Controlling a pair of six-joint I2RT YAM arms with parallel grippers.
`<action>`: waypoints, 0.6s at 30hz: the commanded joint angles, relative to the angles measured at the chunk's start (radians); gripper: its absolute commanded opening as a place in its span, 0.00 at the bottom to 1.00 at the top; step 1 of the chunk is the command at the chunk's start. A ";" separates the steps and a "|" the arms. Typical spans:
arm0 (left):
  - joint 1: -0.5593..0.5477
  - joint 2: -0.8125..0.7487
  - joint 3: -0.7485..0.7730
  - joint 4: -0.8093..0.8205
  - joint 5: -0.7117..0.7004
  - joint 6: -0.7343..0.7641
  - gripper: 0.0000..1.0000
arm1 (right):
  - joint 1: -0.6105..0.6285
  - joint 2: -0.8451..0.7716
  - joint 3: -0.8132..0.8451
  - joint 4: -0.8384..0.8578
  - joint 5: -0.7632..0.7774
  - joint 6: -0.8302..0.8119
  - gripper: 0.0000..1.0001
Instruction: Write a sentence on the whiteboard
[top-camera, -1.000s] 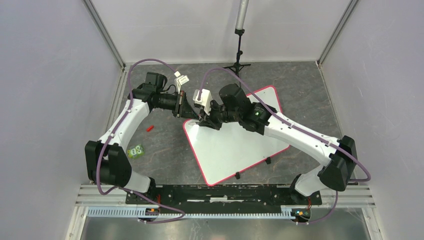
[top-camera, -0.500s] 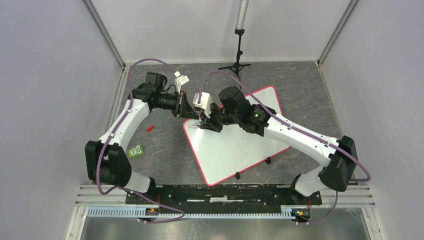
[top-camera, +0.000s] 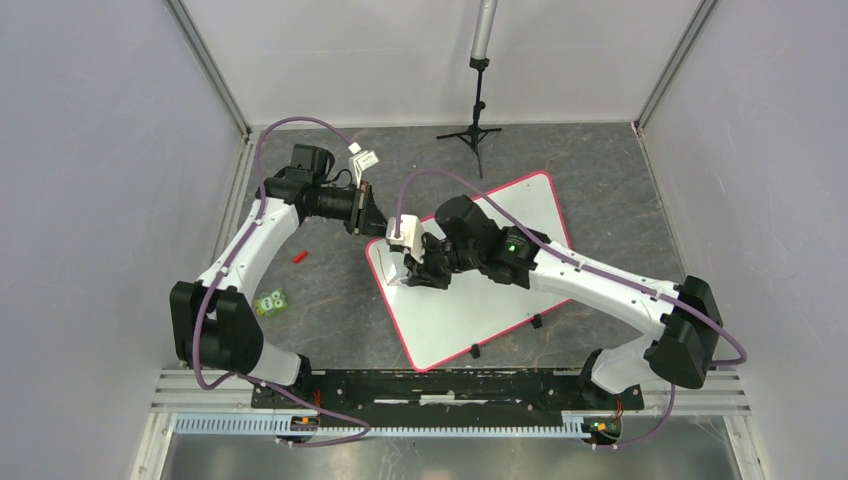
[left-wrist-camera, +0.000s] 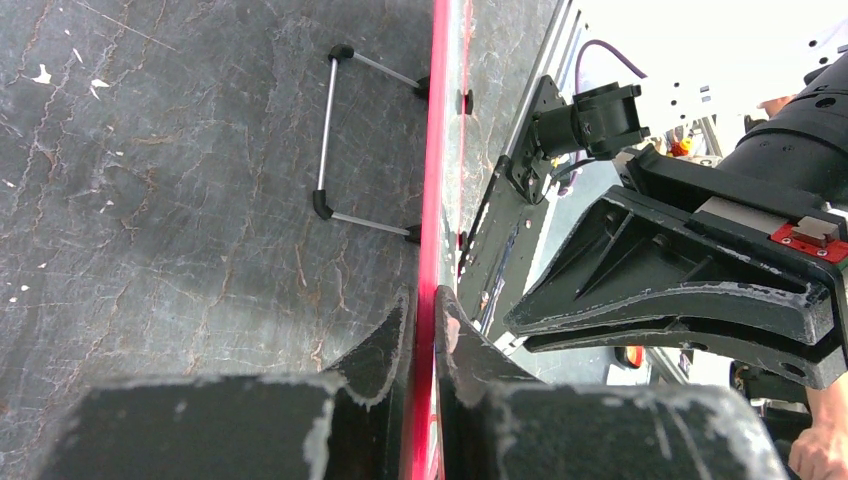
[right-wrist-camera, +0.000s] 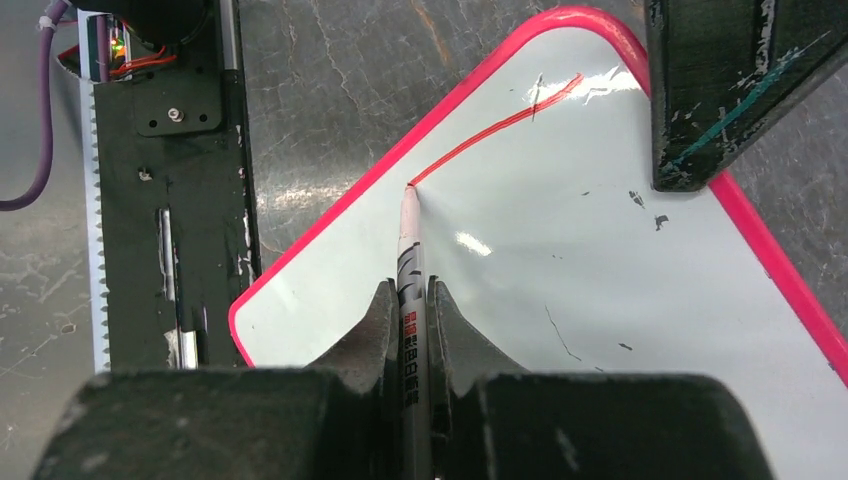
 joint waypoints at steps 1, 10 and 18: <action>-0.004 -0.026 0.015 -0.014 0.006 0.023 0.02 | -0.001 -0.022 0.056 0.002 -0.008 -0.005 0.00; -0.004 -0.032 0.015 -0.014 0.007 0.022 0.02 | -0.049 -0.014 0.145 0.014 0.010 0.009 0.00; -0.004 -0.036 0.014 -0.014 0.005 0.021 0.02 | -0.059 0.007 0.139 0.014 0.055 0.014 0.00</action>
